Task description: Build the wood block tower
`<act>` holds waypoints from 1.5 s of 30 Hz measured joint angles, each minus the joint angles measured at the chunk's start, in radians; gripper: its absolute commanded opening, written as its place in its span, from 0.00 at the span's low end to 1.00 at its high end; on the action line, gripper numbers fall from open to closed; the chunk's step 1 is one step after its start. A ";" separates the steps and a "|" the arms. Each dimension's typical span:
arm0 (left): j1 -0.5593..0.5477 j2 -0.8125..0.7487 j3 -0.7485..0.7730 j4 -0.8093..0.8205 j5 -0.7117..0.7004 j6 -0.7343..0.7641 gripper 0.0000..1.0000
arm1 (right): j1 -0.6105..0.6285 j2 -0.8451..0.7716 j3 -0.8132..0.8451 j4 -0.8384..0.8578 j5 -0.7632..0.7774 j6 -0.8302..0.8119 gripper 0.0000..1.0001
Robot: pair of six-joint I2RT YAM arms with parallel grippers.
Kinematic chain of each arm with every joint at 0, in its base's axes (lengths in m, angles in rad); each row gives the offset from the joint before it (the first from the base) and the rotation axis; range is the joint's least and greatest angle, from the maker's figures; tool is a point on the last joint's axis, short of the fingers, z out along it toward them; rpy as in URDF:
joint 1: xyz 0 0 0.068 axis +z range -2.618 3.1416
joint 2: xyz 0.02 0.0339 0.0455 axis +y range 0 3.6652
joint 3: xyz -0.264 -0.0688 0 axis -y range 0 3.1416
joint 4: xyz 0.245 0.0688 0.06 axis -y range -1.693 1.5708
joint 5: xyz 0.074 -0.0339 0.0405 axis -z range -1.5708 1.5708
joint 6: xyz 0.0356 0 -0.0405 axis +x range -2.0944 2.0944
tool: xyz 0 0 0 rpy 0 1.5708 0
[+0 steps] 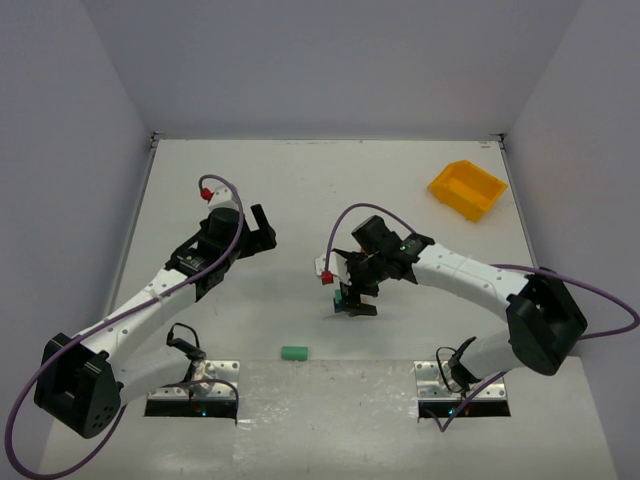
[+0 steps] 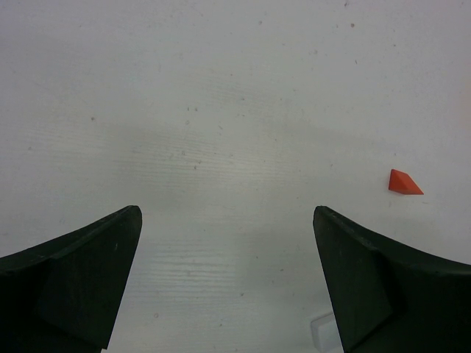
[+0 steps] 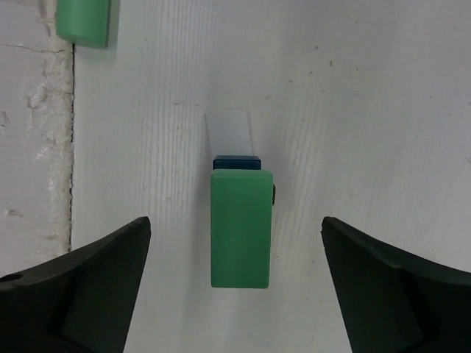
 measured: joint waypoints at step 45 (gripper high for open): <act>0.000 -0.058 -0.020 -0.103 -0.352 -0.293 1.00 | 0.429 0.142 0.058 0.249 0.155 0.185 0.99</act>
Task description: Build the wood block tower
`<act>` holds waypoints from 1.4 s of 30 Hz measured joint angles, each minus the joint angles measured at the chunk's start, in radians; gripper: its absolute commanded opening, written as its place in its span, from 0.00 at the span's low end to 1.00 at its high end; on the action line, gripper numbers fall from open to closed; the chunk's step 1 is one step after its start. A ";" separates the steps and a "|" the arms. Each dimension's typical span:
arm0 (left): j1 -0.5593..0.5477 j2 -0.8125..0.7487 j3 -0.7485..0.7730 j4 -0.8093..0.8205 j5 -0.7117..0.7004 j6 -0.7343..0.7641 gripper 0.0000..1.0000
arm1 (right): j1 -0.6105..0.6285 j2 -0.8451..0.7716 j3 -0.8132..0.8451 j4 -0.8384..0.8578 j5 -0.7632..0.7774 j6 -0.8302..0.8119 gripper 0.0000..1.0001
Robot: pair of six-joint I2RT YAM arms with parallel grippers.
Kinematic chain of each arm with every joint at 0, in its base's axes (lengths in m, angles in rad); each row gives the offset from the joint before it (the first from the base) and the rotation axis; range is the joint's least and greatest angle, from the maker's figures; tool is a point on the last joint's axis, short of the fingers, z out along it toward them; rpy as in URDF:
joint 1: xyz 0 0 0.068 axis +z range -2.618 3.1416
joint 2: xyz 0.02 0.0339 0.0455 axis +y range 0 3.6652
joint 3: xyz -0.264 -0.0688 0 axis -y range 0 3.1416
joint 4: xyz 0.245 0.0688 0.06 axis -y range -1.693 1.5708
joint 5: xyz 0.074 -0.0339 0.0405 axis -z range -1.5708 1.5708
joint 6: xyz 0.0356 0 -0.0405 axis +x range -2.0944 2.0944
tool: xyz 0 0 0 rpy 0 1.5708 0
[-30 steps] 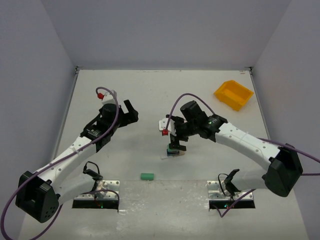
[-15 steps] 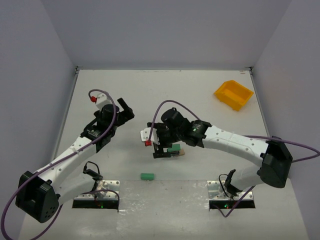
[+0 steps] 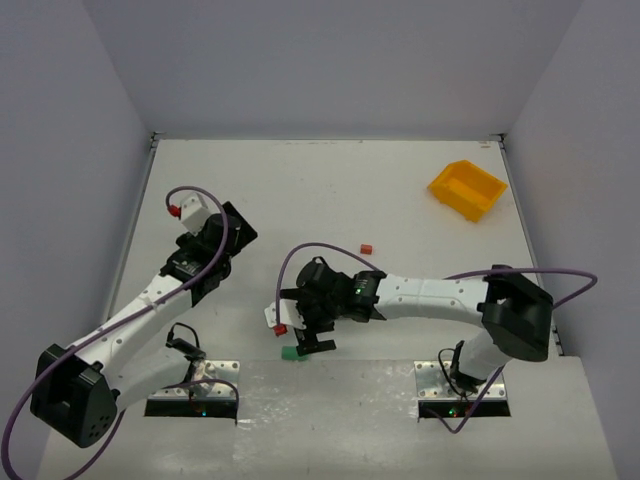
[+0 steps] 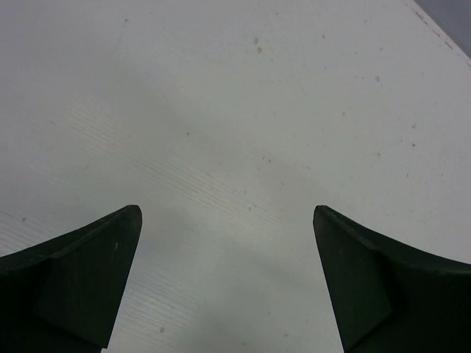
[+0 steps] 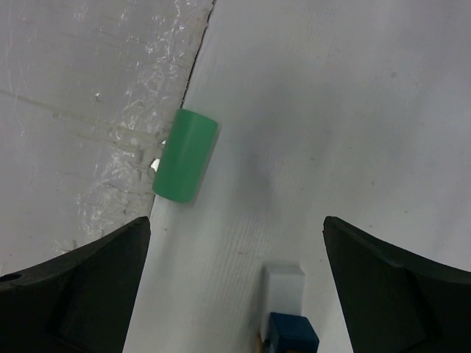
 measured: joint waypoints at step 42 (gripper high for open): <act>0.000 -0.114 -0.076 0.041 0.219 0.079 1.00 | 0.062 0.192 -0.045 0.227 0.172 0.179 0.04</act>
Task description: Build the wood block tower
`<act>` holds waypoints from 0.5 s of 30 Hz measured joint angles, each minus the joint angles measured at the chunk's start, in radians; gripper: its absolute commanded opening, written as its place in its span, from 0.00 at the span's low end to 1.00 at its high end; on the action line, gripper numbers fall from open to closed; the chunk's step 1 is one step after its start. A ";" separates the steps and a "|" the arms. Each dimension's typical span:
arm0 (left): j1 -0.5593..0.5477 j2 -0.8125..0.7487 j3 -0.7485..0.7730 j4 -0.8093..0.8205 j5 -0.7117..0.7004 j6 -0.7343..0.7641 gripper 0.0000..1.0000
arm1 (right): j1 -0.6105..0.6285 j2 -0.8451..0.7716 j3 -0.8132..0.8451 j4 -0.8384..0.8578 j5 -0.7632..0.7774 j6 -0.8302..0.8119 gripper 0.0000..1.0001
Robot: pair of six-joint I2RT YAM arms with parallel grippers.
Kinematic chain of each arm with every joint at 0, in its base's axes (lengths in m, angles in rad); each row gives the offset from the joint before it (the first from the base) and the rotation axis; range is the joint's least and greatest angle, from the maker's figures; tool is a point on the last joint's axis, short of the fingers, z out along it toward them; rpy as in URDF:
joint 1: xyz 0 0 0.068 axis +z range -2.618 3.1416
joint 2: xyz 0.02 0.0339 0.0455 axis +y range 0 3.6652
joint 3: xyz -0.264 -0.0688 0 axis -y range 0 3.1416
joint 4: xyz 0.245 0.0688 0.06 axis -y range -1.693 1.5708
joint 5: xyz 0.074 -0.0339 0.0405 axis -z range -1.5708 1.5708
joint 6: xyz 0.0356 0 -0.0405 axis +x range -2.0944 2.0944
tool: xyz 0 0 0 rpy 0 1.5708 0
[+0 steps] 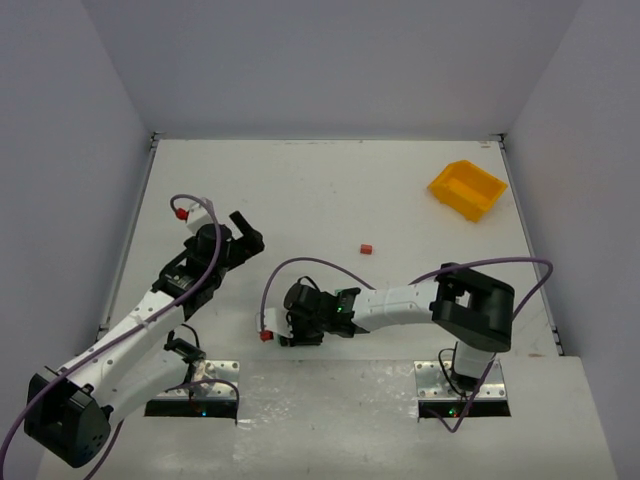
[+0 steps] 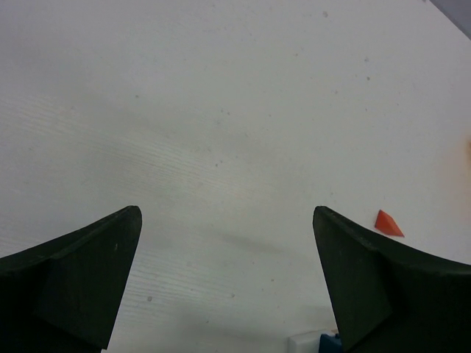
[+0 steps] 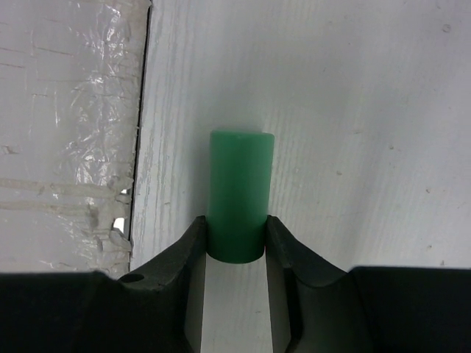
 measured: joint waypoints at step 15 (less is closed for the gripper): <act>0.000 -0.070 -0.124 0.363 0.639 0.141 1.00 | -0.276 -0.362 -0.079 0.222 -0.025 0.081 0.04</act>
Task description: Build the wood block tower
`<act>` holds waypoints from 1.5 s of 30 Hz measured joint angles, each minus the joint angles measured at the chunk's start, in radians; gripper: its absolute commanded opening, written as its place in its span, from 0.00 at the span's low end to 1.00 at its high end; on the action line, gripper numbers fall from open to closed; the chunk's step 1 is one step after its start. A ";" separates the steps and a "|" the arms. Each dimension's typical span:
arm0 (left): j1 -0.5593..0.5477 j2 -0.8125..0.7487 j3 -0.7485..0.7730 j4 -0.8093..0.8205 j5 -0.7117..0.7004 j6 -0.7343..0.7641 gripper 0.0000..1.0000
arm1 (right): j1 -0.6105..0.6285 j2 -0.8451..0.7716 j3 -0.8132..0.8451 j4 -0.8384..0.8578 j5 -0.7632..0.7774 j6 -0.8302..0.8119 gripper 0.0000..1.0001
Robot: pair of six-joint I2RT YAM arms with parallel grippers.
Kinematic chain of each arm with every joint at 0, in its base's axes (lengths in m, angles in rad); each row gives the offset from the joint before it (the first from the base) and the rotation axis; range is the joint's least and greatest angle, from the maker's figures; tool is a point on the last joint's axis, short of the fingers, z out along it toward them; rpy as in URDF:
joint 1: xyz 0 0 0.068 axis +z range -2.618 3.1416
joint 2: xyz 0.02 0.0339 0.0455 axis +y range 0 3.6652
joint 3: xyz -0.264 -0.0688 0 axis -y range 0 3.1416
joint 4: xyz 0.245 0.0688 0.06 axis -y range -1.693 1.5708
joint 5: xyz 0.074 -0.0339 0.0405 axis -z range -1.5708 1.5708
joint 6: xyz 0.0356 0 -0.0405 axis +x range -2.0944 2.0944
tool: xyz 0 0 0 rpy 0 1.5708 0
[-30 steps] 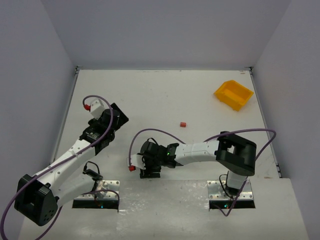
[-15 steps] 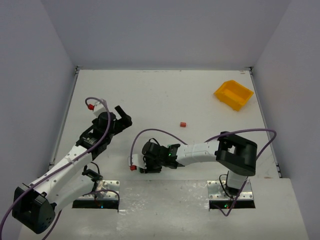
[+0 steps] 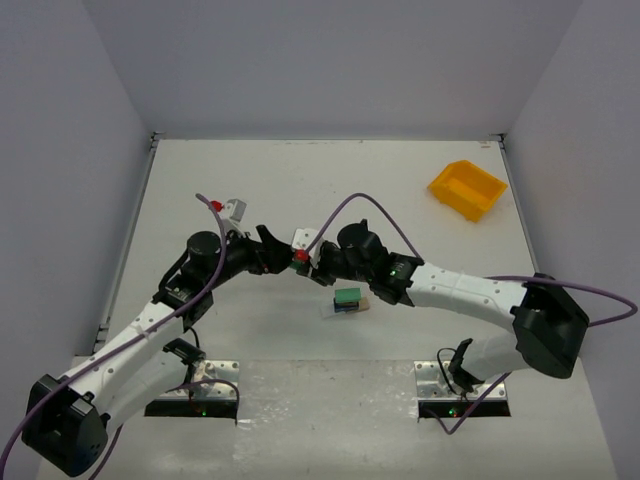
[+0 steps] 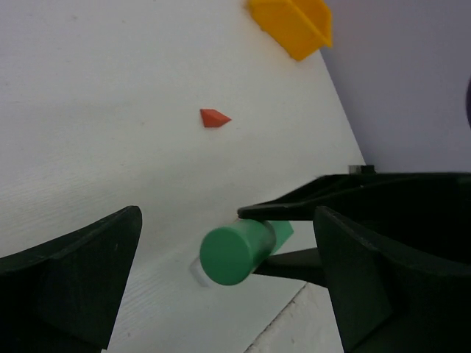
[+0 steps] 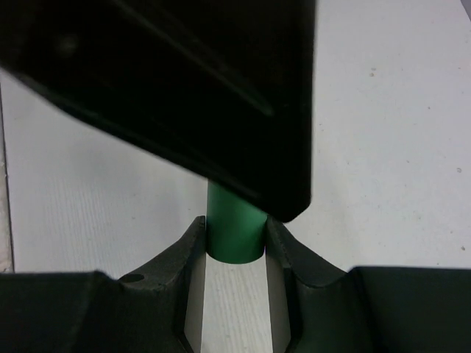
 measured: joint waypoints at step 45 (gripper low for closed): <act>-0.008 0.122 -0.029 0.248 0.208 -0.035 0.00 | -0.101 -0.072 -0.082 0.064 -0.076 0.096 0.46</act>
